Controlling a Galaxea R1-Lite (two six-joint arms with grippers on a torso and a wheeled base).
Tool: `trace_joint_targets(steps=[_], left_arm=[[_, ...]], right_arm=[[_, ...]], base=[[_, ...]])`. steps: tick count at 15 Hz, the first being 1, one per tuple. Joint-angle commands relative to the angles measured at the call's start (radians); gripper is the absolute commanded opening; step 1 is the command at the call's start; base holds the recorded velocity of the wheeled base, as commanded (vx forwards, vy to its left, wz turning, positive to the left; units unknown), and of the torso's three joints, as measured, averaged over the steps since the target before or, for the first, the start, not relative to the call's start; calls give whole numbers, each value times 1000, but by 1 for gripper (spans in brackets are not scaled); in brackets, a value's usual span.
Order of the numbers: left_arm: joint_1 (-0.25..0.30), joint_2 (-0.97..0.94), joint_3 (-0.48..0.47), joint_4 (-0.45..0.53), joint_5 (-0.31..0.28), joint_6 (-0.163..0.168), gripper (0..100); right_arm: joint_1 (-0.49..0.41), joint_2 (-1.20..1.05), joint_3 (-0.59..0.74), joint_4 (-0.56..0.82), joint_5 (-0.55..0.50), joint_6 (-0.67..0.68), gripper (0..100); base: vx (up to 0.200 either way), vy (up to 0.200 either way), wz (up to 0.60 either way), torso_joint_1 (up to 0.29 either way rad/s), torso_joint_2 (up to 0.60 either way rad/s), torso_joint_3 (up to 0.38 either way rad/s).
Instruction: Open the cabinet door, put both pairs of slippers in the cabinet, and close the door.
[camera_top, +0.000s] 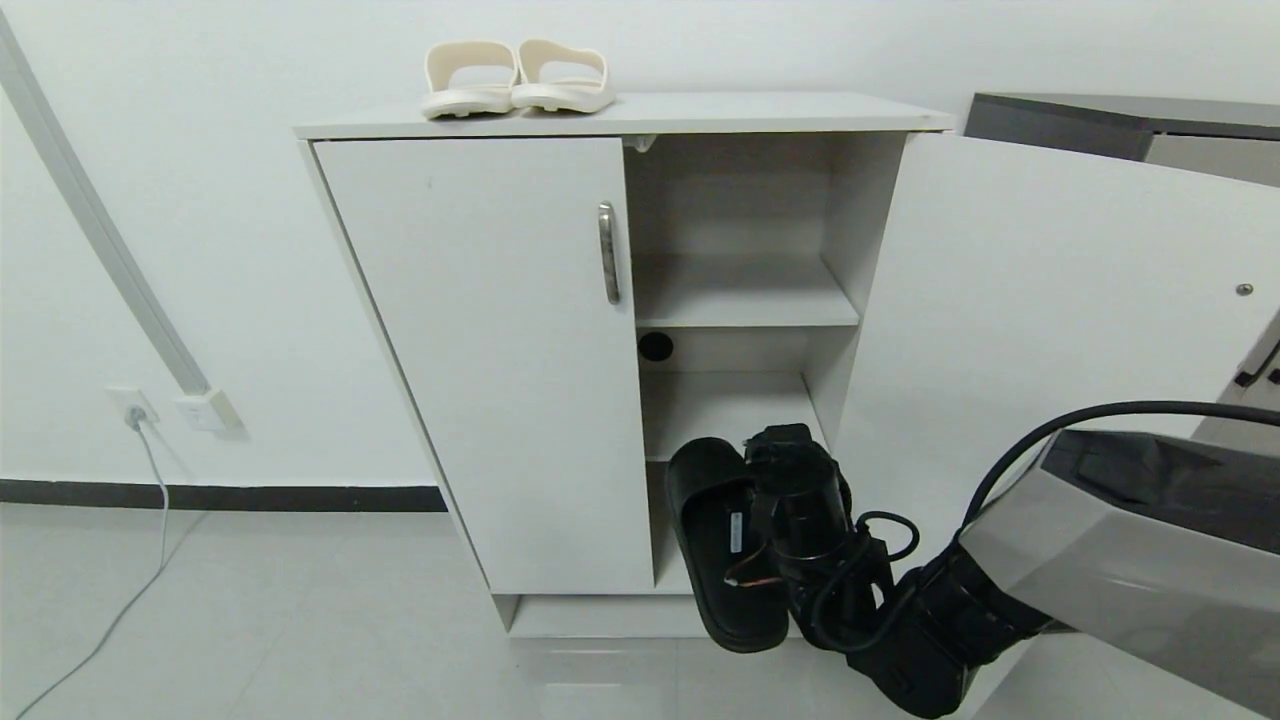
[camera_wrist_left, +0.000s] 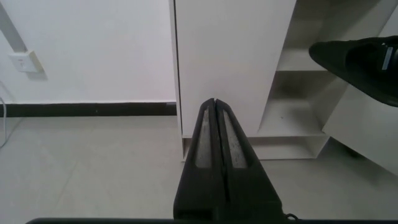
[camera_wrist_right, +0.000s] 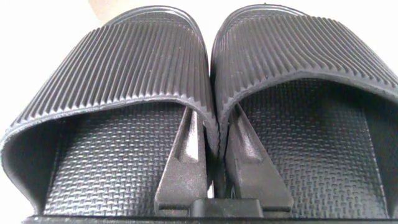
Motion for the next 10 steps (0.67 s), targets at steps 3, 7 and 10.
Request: trace_joint_targets(steps=[3,7,10], left_arm=[[2,1,0,0,0,0,0],[2,1,0,0,0,1,0],[2,1,0,0,0,1,0]], right_arm=[[-2,14,-8,4,15,16,0],[-3,15,-10,4,20,17,0],[-3,31,-24,1,17,16,0]], base=[[0,0,0,0,0,0],[0,0,0,2,-2,-159],[0,0,0,2,2,-186]])
